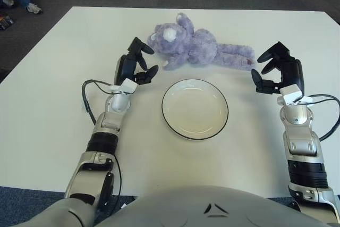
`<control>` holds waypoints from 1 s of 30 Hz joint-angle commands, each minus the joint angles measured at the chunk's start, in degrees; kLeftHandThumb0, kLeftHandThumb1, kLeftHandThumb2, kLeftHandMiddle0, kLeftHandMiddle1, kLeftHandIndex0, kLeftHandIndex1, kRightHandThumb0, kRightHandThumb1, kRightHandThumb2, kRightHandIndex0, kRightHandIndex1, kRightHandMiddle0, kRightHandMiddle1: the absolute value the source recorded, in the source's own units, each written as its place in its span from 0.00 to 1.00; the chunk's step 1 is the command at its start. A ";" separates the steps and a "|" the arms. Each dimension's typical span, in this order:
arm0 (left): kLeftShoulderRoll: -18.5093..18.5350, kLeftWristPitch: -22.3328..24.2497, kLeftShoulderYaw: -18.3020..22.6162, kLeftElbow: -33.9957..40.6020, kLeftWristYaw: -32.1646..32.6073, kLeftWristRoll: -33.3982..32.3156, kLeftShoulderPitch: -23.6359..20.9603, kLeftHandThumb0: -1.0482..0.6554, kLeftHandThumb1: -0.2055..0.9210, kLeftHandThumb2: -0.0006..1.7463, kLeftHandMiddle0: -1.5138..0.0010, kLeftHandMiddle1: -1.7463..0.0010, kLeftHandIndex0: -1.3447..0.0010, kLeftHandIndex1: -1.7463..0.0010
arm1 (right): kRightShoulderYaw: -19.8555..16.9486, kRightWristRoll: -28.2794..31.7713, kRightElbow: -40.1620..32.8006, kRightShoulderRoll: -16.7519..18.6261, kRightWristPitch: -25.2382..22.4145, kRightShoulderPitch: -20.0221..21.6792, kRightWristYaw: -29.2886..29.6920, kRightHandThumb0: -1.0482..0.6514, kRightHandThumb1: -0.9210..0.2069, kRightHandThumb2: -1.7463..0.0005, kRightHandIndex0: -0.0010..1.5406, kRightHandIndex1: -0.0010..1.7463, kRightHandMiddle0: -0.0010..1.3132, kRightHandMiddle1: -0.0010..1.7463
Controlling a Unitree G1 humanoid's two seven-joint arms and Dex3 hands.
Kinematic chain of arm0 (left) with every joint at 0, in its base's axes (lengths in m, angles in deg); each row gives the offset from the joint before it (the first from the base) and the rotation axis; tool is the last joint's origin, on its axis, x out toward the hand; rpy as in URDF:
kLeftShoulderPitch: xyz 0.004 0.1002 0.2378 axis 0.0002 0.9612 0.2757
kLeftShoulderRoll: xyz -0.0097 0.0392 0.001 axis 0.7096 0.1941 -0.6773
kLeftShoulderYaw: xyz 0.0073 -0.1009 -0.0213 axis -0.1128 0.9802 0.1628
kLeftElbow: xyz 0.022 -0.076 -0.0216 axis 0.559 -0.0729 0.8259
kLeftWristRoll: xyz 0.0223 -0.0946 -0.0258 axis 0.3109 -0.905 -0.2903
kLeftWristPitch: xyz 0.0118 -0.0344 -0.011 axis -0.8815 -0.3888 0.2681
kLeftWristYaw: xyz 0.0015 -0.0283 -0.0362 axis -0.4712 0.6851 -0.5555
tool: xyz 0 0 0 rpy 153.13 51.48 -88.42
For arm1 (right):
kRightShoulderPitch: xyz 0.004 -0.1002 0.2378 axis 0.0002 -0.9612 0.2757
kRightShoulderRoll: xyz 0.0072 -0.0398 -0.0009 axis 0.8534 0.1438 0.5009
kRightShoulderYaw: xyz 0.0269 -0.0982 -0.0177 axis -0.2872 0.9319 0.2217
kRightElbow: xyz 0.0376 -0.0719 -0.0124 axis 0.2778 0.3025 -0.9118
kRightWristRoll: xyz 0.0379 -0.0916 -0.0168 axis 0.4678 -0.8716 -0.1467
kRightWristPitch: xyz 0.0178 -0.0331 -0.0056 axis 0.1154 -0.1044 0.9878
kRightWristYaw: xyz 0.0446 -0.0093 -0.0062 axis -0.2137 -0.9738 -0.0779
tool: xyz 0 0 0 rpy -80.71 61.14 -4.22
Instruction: Put the doll into the plate.
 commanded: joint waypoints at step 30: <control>13.04 21.64 -8.54 3.37 -3.10 17.45 -14.30 0.18 0.63 0.41 0.99 0.74 1.00 0.83 | 7.92 -12.59 2.57 -10.66 -0.45 10.99 -8.07 0.14 0.36 0.63 0.40 1.00 0.00 0.34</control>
